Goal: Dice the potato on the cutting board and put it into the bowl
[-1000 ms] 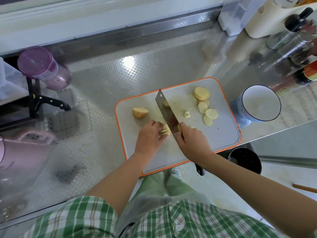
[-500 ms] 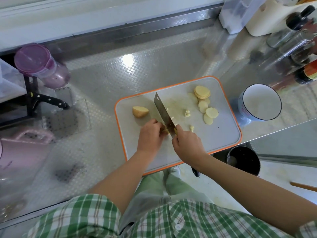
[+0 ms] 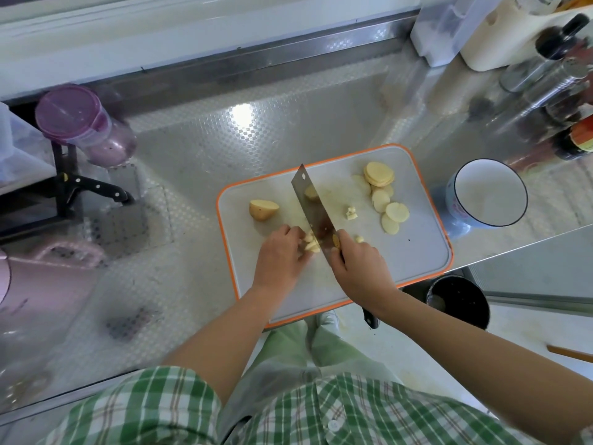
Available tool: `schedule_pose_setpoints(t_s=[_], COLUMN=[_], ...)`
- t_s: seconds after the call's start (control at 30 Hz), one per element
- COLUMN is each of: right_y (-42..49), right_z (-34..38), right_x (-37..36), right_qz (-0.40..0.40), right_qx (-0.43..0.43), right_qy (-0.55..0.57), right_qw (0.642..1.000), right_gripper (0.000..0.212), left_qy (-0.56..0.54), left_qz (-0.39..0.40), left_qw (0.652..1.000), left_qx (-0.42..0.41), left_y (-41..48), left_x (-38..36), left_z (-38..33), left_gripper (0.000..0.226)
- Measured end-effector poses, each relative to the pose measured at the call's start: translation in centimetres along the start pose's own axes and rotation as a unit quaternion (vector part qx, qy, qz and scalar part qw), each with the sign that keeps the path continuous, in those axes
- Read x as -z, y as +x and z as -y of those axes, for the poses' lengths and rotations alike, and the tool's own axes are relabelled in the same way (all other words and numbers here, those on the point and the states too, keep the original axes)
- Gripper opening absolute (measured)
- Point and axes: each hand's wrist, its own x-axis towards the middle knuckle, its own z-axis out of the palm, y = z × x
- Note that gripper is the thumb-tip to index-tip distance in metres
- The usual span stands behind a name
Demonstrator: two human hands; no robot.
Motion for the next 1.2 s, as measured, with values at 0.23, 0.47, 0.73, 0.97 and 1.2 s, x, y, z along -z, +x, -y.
schedule_pose_setpoints(t_s=[0.23,0.47,0.73,0.97,1.2], right_y=[-0.2,0.0,0.2,0.6,-0.4], right_z=[0.2,0.4,1.4,0.0,0.0], right_x=[-0.8,-1.3,-2.0,-1.7,-1.3], right_qz=[0.029,0.037,0.049,0.01,0.02], right_qx=[0.002,-0.006,-0.021,-0.026,0.017], right_qy=[-0.018,-0.019,-0.044,0.01,-0.004], right_qw=[0.999,0.999,0.998,1.0,1.0], right_gripper=[0.01,0.009,0.017,0.009,0.008], left_qy=[0.0,-0.011,-0.012,-0.029,-0.014], left_qz=[0.002,-0.006,-0.006,0.005,-0.003], left_qw=[1.0,1.0,0.999,0.999,1.0], left_qx=[0.018,0.025,0.033,0.031,0.018], left_y=[0.2,0.2,0.3,-0.1,-0.7], left_x=[-0.2,-0.3,-0.5,-0.2,0.0], left_z=[0.0,0.3,0.3,0.5,0.8], left_gripper=[0.016,0.008,0.006,0.011,0.014])
